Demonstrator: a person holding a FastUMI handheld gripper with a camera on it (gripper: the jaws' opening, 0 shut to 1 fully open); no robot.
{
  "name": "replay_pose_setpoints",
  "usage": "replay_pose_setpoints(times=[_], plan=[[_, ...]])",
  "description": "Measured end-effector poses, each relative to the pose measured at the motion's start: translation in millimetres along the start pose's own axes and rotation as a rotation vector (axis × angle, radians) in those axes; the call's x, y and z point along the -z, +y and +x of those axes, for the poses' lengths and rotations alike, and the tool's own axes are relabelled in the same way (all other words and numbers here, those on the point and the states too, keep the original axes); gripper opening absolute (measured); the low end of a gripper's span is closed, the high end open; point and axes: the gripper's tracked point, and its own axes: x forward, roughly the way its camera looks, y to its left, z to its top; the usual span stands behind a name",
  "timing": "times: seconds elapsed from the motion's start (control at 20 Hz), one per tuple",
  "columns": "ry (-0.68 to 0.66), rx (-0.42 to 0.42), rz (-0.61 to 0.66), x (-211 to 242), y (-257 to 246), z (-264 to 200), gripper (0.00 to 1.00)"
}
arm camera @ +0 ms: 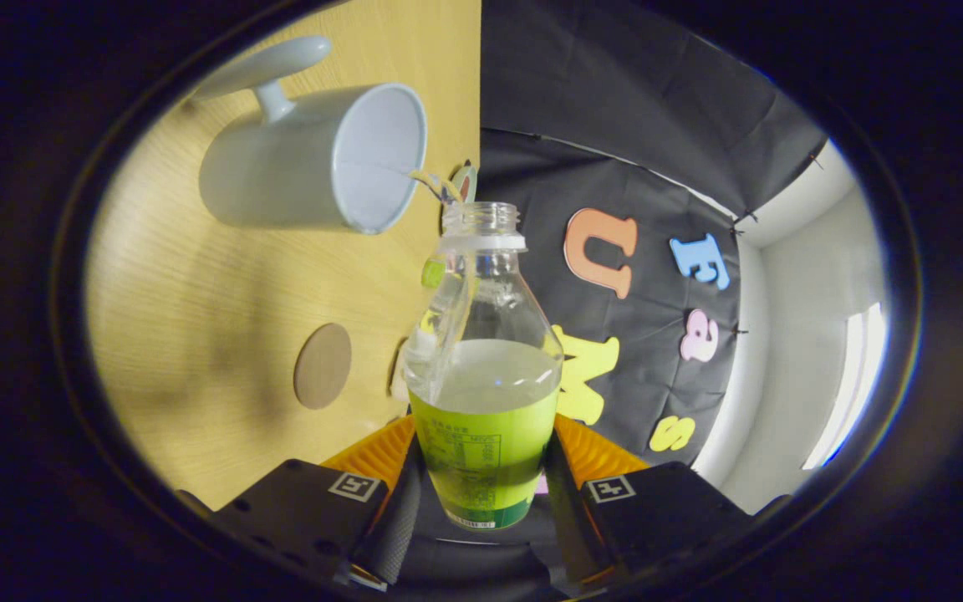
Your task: Take the bottle from table, then pour the juice into the cup, finally place the bottle on the coaster
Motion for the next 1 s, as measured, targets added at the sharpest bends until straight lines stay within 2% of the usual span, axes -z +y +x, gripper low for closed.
replay_pose_setpoints(times=[1.0], plan=[[-0.014, 0.069, -0.102, 0, -18, 2, 0.75]])
